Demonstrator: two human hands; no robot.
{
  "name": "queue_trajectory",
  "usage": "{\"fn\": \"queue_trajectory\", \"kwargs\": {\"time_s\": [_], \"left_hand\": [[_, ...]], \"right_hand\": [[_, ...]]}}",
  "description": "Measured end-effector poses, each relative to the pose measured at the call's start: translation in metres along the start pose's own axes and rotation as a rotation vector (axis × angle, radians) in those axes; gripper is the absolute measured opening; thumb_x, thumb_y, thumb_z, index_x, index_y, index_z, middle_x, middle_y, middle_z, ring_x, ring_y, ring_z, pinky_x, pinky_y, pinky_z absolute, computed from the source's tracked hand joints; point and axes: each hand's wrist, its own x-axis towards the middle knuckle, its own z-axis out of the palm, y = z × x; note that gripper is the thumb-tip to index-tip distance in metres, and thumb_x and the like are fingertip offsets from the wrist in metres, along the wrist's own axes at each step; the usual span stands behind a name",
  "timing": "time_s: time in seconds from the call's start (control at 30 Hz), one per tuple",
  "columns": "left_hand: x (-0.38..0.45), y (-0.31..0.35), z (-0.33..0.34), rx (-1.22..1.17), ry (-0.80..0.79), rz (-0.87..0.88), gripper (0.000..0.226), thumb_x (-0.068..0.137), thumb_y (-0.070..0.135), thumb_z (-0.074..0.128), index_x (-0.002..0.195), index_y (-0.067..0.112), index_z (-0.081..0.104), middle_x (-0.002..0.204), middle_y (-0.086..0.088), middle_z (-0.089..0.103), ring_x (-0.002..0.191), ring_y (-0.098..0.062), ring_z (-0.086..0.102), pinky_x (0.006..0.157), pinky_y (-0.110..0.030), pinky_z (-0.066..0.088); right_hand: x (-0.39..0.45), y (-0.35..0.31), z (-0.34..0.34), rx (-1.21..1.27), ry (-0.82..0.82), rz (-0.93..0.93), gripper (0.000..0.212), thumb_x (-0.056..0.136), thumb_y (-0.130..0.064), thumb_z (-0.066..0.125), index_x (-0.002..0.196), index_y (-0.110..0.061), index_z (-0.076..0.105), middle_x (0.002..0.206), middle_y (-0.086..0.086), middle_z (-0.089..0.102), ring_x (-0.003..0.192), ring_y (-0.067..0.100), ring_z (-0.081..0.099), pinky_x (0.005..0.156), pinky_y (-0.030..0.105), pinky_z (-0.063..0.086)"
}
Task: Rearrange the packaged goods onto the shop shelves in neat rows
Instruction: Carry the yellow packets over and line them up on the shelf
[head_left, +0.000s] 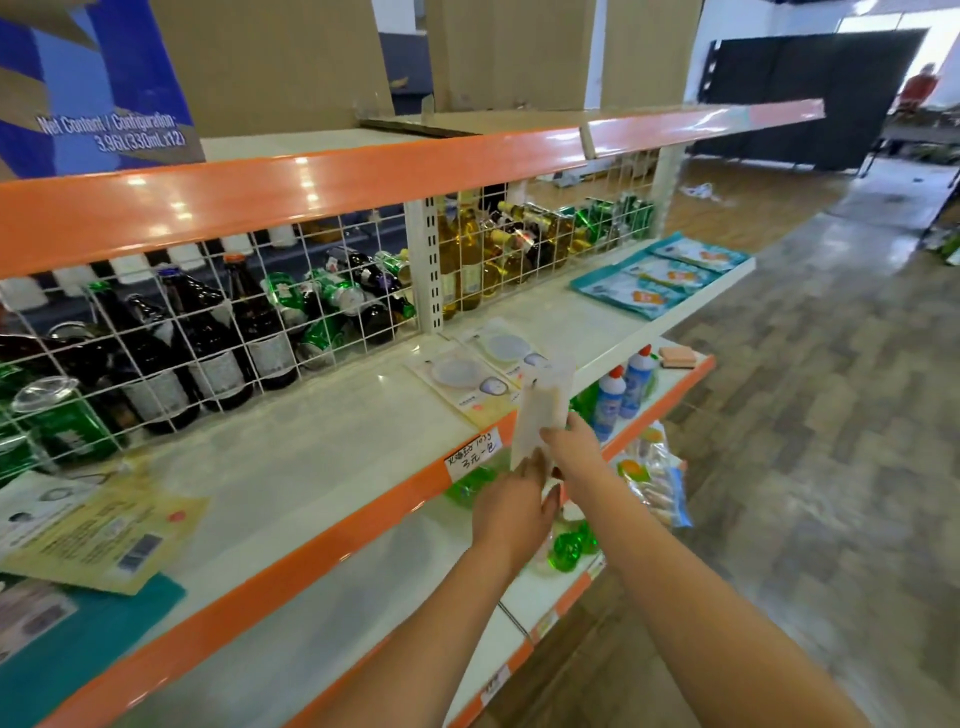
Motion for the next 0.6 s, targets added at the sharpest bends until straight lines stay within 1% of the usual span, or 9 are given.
{"fn": "queue_trajectory", "kwargs": {"time_s": [0.07, 0.13, 0.2, 0.27, 0.33, 0.37, 0.47, 0.53, 0.6], "left_hand": [[-0.003, 0.001, -0.002, -0.1, 0.009, 0.068, 0.046, 0.1, 0.042, 0.034, 0.139, 0.019, 0.041, 0.121, -0.005, 0.061, 0.108, -0.026, 0.059, 0.081, -0.035, 0.046], [0.002, -0.004, 0.001, -0.198, 0.009, 0.128, 0.039, 0.098, 0.043, 0.037, 0.127, 0.022, 0.052, 0.117, 0.0, 0.063, 0.108, -0.023, 0.058, 0.083, -0.033, 0.044], [0.011, -0.009, 0.005, -0.253, -0.035, 0.168, 0.041, 0.098, 0.047, 0.036, 0.126, 0.023, 0.055, 0.123, 0.004, 0.062, 0.115, -0.019, 0.055, 0.09, -0.031, 0.041], [0.022, -0.012, 0.007, -0.253, -0.083, 0.176, 0.053, 0.095, 0.051, 0.03, 0.134, 0.021, 0.051, 0.135, 0.004, 0.055, 0.126, -0.017, 0.048, 0.1, -0.03, 0.036], [0.035, -0.016, 0.013, -0.183, -0.067, 0.19, 0.05, 0.098, 0.047, 0.031, 0.136, 0.021, 0.05, 0.139, 0.004, 0.052, 0.128, -0.016, 0.046, 0.104, -0.03, 0.035], [0.043, -0.017, 0.016, -0.152, -0.054, 0.19, 0.045, 0.099, 0.043, 0.033, 0.135, 0.021, 0.05, 0.139, 0.004, 0.052, 0.127, -0.016, 0.047, 0.104, -0.03, 0.037], [0.063, -0.016, 0.027, -0.109, -0.041, 0.164, 0.04, 0.1, 0.042, 0.033, 0.124, 0.022, 0.057, 0.131, 0.003, 0.058, 0.115, -0.014, 0.055, 0.096, -0.031, 0.047], [0.073, -0.011, 0.033, -0.091, -0.051, 0.16, 0.04, 0.1, 0.042, 0.032, 0.122, 0.021, 0.057, 0.127, 0.003, 0.06, 0.11, -0.014, 0.056, 0.092, -0.032, 0.048], [0.081, -0.003, 0.038, -0.067, -0.081, 0.152, 0.039, 0.1, 0.04, 0.032, 0.124, 0.021, 0.056, 0.126, 0.001, 0.059, 0.113, -0.015, 0.054, 0.094, -0.032, 0.047]], "right_hand": [[0.004, 0.002, -0.012, 0.043, 0.033, 0.03, 0.033, 0.093, 0.0, 0.043, 0.125, -0.001, 0.051, 0.106, 0.014, 0.056, 0.094, 0.027, 0.053, 0.073, 0.036, 0.05], [0.004, 0.004, -0.026, 0.115, 0.059, 0.087, 0.028, 0.094, 0.001, 0.045, 0.119, -0.007, 0.052, 0.097, 0.011, 0.058, 0.085, 0.026, 0.056, 0.059, 0.03, 0.046], [0.004, 0.006, -0.04, 0.204, 0.084, 0.13, 0.027, 0.094, 0.002, 0.046, 0.117, -0.01, 0.052, 0.087, 0.008, 0.059, 0.074, 0.023, 0.057, 0.054, 0.031, 0.047], [0.006, 0.01, -0.056, 0.264, 0.141, 0.132, 0.032, 0.092, 0.006, 0.049, 0.124, 0.001, 0.051, 0.094, 0.015, 0.062, 0.076, 0.026, 0.058, 0.06, 0.035, 0.053], [0.005, 0.012, -0.072, 0.281, 0.203, 0.141, 0.04, 0.091, 0.006, 0.051, 0.131, 0.004, 0.047, 0.116, 0.025, 0.059, 0.089, 0.031, 0.058, 0.077, 0.045, 0.052], [0.005, 0.013, -0.081, 0.288, 0.216, 0.149, 0.041, 0.092, 0.005, 0.052, 0.132, 0.004, 0.046, 0.123, 0.026, 0.057, 0.091, 0.032, 0.057, 0.082, 0.048, 0.049], [0.004, 0.017, -0.103, 0.311, 0.262, 0.173, 0.037, 0.093, 0.0, 0.053, 0.129, 0.005, 0.049, 0.124, 0.027, 0.056, 0.084, 0.035, 0.059, 0.087, 0.052, 0.046], [0.01, 0.024, -0.118, 0.319, 0.283, 0.205, 0.035, 0.093, -0.003, 0.054, 0.127, 0.003, 0.05, 0.12, 0.024, 0.058, 0.097, 0.041, 0.059, 0.088, 0.055, 0.046], [0.019, 0.03, -0.132, 0.327, 0.299, 0.218, 0.037, 0.093, -0.006, 0.056, 0.128, 0.002, 0.05, 0.122, 0.025, 0.058, 0.107, 0.044, 0.058, 0.089, 0.057, 0.047]]}}
